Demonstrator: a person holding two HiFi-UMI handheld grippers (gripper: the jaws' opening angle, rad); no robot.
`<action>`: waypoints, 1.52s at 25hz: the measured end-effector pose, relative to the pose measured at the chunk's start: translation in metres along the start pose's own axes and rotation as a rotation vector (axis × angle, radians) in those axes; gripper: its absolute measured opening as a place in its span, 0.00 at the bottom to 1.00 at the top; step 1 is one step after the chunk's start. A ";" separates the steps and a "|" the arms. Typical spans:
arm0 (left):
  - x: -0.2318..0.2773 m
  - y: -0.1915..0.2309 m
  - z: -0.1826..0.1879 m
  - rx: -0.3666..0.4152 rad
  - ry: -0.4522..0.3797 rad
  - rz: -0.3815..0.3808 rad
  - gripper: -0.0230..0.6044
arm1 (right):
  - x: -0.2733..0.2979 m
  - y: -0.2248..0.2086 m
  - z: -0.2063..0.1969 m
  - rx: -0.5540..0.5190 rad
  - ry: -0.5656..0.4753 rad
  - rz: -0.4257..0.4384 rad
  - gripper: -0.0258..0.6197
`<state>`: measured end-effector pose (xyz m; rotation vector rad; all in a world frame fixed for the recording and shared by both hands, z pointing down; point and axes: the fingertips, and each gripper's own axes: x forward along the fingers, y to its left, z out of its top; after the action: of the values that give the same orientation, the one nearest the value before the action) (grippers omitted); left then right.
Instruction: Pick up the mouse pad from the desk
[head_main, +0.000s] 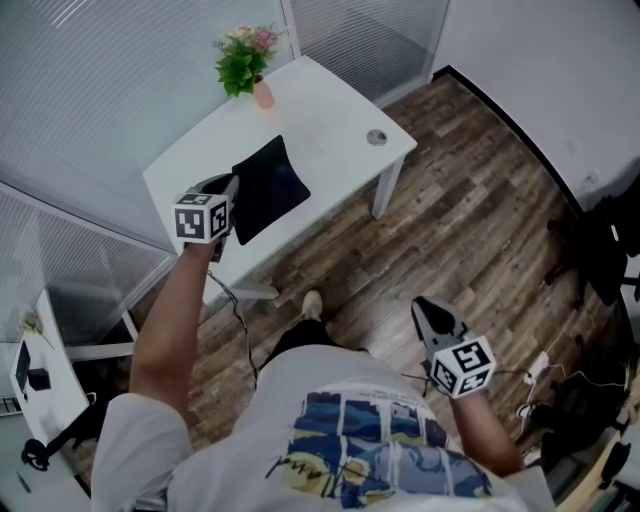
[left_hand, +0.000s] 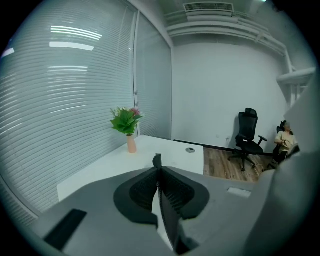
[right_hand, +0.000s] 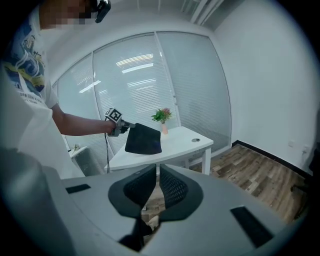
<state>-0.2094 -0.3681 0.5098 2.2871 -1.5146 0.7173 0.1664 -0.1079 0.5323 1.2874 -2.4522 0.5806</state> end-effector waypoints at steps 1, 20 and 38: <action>-0.006 -0.005 0.003 0.010 -0.005 -0.004 0.08 | -0.004 0.000 -0.004 0.000 -0.003 0.005 0.07; -0.127 -0.070 0.065 0.016 -0.125 -0.074 0.08 | -0.053 0.017 -0.027 -0.037 -0.030 0.080 0.07; -0.220 -0.120 0.114 0.015 -0.195 -0.148 0.08 | -0.079 0.035 -0.026 -0.096 -0.054 0.119 0.07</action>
<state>-0.1420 -0.2093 0.2948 2.5110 -1.4035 0.4796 0.1824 -0.0214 0.5124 1.1407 -2.5813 0.4563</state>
